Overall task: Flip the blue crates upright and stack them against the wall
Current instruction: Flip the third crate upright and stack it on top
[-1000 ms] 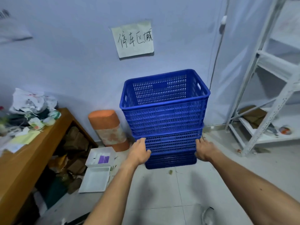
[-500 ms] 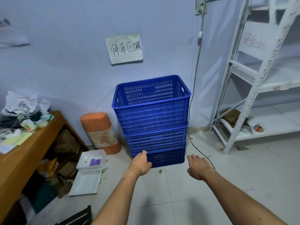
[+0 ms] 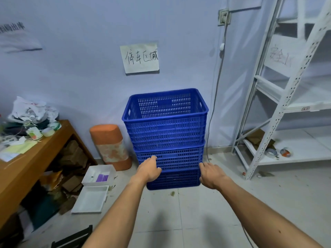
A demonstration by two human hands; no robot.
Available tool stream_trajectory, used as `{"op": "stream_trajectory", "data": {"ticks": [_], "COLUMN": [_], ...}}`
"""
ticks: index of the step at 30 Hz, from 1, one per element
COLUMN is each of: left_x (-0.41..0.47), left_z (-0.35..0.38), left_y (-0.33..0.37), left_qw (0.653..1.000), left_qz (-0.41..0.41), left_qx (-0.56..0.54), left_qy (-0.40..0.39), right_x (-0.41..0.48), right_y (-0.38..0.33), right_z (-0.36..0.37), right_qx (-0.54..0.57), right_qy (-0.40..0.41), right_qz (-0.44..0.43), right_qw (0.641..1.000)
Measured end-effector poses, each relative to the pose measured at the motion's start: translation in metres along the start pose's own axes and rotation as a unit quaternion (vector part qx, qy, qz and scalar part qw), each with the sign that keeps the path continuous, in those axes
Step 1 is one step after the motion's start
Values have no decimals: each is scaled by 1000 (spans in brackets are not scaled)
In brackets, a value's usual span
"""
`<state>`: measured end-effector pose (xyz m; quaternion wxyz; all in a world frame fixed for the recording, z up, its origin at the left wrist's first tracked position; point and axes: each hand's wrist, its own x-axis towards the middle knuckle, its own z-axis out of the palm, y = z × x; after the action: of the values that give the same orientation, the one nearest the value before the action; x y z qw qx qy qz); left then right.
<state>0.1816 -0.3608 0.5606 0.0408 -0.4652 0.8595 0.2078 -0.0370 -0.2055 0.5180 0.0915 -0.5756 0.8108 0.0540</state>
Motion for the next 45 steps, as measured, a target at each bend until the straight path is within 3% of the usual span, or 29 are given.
{"op": "stream_trajectory", "data": {"ticks": [6, 15, 18, 23, 29, 34, 39, 45], "left_x": [89, 243, 282, 331, 364, 384, 389, 389], "left_z": [-33, -80, -87, -83, -85, -91, -89, -83], "left_y": [-36, -96, -108, -126, -132, -117, -104, -102], "left_qw": [999, 979, 971, 968, 973, 968, 963, 963], "left_qz": [30, 129, 121, 121, 141, 32, 4, 24], "left_qx": [32, 73, 123, 172, 123, 248, 265, 263], "left_qy": [19, 138, 167, 139, 136, 9, 41, 59], "right_x": [99, 237, 271, 323, 372, 397, 409, 413], "right_y": [-3, 4, 19, 52, 71, 53, 54, 70], "right_z": [-23, -67, -82, -98, -86, -75, -62, -61], "right_qx": [-9, -17, 4, -17, -49, -67, -52, -63], "right_qy": [5, 44, 77, 133, 49, 17, 76, 79], "right_qz": [13, 58, 74, 78, 30, 29, 4, -28], "right_qw": [1000, 997, 994, 988, 997, 997, 996, 994]}}
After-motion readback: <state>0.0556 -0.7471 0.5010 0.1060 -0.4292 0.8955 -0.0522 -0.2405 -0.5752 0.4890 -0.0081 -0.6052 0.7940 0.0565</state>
